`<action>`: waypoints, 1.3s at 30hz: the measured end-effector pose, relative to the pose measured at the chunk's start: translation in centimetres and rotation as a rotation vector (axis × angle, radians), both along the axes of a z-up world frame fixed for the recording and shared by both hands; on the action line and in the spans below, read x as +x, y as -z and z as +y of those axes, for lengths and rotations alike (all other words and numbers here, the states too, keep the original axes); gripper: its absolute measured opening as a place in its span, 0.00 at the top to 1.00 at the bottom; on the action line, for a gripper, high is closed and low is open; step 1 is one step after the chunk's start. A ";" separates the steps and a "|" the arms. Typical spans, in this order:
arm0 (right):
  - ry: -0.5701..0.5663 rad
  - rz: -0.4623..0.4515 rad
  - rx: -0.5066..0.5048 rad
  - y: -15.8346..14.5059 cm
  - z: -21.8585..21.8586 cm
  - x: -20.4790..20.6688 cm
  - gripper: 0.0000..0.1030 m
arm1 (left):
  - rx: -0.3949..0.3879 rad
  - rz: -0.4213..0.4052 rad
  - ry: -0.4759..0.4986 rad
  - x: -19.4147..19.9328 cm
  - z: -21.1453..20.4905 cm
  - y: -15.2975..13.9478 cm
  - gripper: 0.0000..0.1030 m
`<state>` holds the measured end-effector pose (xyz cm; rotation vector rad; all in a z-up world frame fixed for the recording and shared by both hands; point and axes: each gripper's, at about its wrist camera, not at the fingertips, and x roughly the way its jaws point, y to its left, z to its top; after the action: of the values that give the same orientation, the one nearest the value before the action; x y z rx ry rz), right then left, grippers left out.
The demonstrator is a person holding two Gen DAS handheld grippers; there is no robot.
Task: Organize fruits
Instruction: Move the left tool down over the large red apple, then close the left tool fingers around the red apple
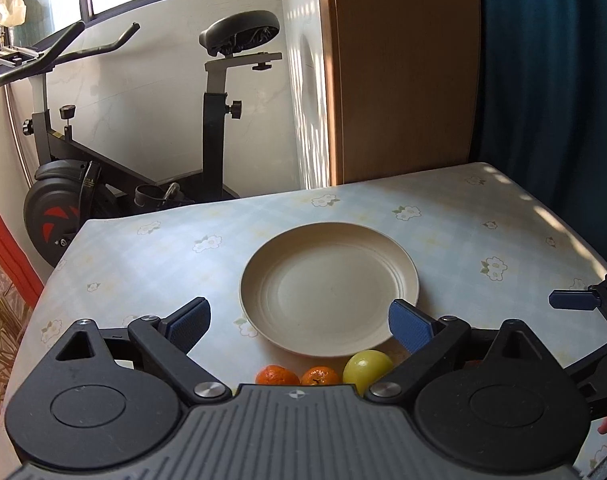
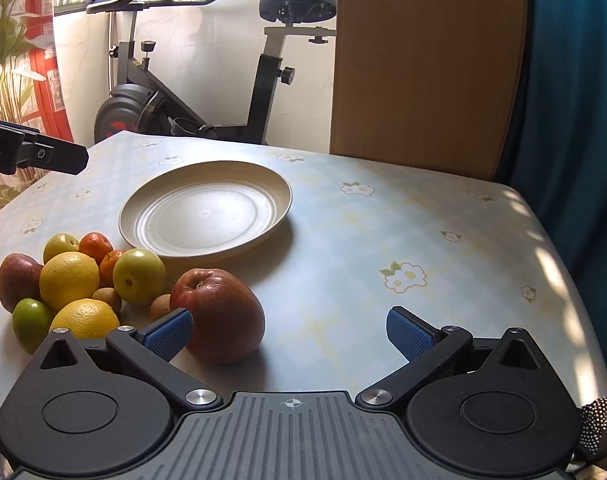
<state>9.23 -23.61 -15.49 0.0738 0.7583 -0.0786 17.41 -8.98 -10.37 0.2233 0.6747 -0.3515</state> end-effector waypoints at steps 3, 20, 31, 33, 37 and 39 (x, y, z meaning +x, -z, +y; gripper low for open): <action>-0.012 0.010 0.024 0.7 -0.5 -0.1 0.00 | -0.036 0.023 -0.029 0.3 0.4 0.3 0.05; -0.241 0.044 0.000 2.0 1.0 0.7 0.34 | -0.004 0.053 0.180 -0.1 -3.7 1.4 0.31; -0.312 0.068 0.036 2.4 0.5 1.9 0.44 | -0.131 0.313 0.345 1.5 -5.6 3.2 0.63; -0.315 0.069 0.048 2.4 0.4 2.0 0.44 | -0.131 0.340 0.363 1.8 -5.8 3.5 0.62; -0.313 0.068 0.070 2.6 0.0 2.1 0.44 | -0.130 0.371 0.345 2.3 -5.8 4.3 0.62; -0.309 0.064 0.075 2.7 -0.1 2.1 0.43 | -0.154 0.396 0.337 2.9 -5.6 4.1 0.62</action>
<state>11.37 -23.69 -18.21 0.0242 0.8287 0.2426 20.26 -14.61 -14.48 0.1195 0.9978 -0.7815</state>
